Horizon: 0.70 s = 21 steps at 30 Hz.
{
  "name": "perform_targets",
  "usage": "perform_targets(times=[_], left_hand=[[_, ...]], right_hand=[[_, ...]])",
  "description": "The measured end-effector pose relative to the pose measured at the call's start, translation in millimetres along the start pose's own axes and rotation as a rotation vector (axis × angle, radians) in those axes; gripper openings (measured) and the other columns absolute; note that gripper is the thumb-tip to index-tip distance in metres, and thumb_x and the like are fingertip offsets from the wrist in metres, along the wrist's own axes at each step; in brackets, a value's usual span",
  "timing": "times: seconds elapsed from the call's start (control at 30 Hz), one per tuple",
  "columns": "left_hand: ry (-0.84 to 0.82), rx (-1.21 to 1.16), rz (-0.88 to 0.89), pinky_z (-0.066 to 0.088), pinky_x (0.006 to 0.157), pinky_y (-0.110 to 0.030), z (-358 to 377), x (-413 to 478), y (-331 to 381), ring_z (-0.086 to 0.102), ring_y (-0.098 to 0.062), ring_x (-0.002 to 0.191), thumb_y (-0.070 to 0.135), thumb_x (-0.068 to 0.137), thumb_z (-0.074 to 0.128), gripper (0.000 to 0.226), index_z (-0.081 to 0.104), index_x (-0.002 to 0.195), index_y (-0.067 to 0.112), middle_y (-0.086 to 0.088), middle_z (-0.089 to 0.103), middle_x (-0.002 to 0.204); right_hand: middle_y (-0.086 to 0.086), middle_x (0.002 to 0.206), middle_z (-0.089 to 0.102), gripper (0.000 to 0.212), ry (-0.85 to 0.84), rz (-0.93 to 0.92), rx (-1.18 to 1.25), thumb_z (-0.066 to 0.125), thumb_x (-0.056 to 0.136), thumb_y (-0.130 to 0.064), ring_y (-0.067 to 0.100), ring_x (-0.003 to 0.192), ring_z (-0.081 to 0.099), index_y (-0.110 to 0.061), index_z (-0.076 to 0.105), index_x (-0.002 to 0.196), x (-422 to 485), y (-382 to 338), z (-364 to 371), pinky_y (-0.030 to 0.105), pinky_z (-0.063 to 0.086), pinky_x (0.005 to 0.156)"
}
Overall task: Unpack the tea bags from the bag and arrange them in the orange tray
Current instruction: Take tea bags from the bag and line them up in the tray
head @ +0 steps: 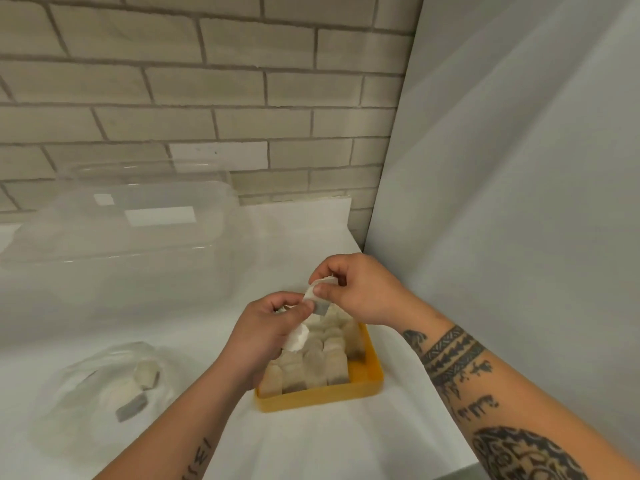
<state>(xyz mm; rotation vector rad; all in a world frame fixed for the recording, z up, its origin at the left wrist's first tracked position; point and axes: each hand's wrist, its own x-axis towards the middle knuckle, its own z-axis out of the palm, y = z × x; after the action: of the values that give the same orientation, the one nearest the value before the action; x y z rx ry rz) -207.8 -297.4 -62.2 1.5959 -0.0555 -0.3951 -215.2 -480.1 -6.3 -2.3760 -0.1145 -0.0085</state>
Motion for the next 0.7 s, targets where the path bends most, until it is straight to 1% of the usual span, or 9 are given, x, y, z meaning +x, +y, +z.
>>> perform_targets(times=[0.07, 0.13, 0.23, 0.3, 0.43, 0.47, 0.57, 0.63, 0.7], left_hand=[[0.043, 0.012, -0.020, 0.032, 0.051, -0.025, 3.0, 2.0, -12.7, 0.051, -0.013, 0.065, 0.038, 0.087, 0.076, 0.007, 0.079, 0.089, 0.032, 0.008, 0.065, 0.082], [0.099, 0.003, -0.037, 0.032, 0.054, -0.027, 2.5, 4.1, -25.5, 0.050, -0.018, 0.071, 0.038, 0.088, 0.076, 0.005, 0.079, 0.088, 0.034, 0.005, 0.068, 0.088], [0.162, -0.031, -0.056, 0.030, 0.053, -0.026, 2.1, 6.4, -39.9, 0.046, -0.021, 0.070, 0.033, 0.089, 0.075, 0.004, 0.079, 0.086, 0.032, 0.008, 0.065, 0.079], [0.185, -0.035, -0.056, 0.030, 0.049, -0.024, 3.8, 6.4, -45.6, 0.046, -0.018, 0.064, 0.031, 0.089, 0.075, 0.005, 0.079, 0.086, 0.030, 0.007, 0.063, 0.075], [0.203, -0.033, -0.043, 0.030, 0.043, -0.021, 6.3, 6.7, -52.5, 0.046, -0.014, 0.057, 0.029, 0.089, 0.076, 0.005, 0.078, 0.085, 0.026, 0.010, 0.064, 0.071], [0.204, -0.038, -0.042, 0.031, 0.043, -0.020, 6.1, 7.2, -53.6, 0.047, -0.012, 0.056, 0.028, 0.089, 0.076, 0.005, 0.078, 0.085, 0.025, 0.012, 0.065, 0.071], [0.204, -0.044, -0.043, 0.033, 0.044, -0.021, 5.4, 7.7, -54.2, 0.050, -0.010, 0.057, 0.028, 0.089, 0.076, 0.005, 0.078, 0.084, 0.025, 0.013, 0.066, 0.071], [0.204, -0.054, -0.043, 0.035, 0.046, -0.022, 4.8, 8.3, -54.5, 0.052, -0.009, 0.059, 0.028, 0.089, 0.077, 0.005, 0.078, 0.085, 0.025, 0.014, 0.068, 0.074], [0.205, -0.061, -0.044, 0.035, 0.047, -0.022, 4.7, 8.6, -55.3, 0.052, -0.009, 0.060, 0.028, 0.089, 0.077, 0.005, 0.078, 0.084, 0.026, 0.014, 0.069, 0.077]], right_hand=[[-0.017, 0.078, 0.065, 0.003, -0.035, 0.017, -0.041, 0.069, 0.092, -0.031, -0.005, 0.068, 0.058, -0.032, 0.071, 0.092, -1.7, 14.9, -5.3, 0.013, 0.040, 0.060], [-0.016, 0.088, 0.068, 0.003, -0.096, 0.033, -0.123, 0.068, 0.091, -0.028, -0.002, 0.080, 0.061, -0.029, 0.071, 0.093, -3.2, 30.1, -10.6, 0.019, 0.046, 0.068], [-0.013, 0.099, 0.070, 0.006, -0.218, 0.072, -0.246, 0.068, 0.089, -0.027, 0.006, 0.088, 0.062, -0.028, 0.071, 0.093, -6.3, 48.6, -12.8, 0.025, 0.050, 0.075], [-0.012, 0.100, 0.067, 0.007, -0.291, 0.094, -0.315, 0.069, 0.087, -0.027, 0.008, 0.091, 0.060, -0.027, 0.070, 0.093, -8.9, 56.1, -8.4, 0.024, 0.046, 0.072], [-0.011, 0.096, 0.055, 0.011, -0.398, 0.102, -0.496, 0.071, 0.086, -0.024, 0.011, 0.088, 0.055, -0.028, 0.068, 0.096, -10.4, 65.3, 9.6, 0.020, 0.036, 0.059], [-0.010, 0.096, 0.053, 0.013, -0.413, 0.100, -0.535, 0.071, 0.087, -0.022, 0.013, 0.087, 0.054, -0.027, 0.068, 0.098, -10.3, 67.3, 14.2, 0.021, 0.037, 0.060], [-0.003, 0.096, 0.050, 0.018, -0.409, 0.085, -0.642, 0.070, 0.086, -0.016, 0.017, 0.083, 0.052, -0.025, 0.069, 0.102, -11.1, 72.9, 26.2, 0.028, 0.041, 0.068], [-0.002, 0.095, 0.053, 0.020, -0.380, 0.065, -0.700, 0.069, 0.084, -0.013, 0.018, 0.081, 0.051, -0.025, 0.068, 0.100, -12.5, 76.0, 32.7, 0.030, 0.040, 0.067], [0.000, 0.099, 0.060, 0.021, -0.349, 0.061, -0.721, 0.068, 0.084, -0.012, 0.020, 0.084, 0.055, -0.025, 0.067, 0.101, -13.5, 78.6, 37.2, 0.030, 0.040, 0.068]])
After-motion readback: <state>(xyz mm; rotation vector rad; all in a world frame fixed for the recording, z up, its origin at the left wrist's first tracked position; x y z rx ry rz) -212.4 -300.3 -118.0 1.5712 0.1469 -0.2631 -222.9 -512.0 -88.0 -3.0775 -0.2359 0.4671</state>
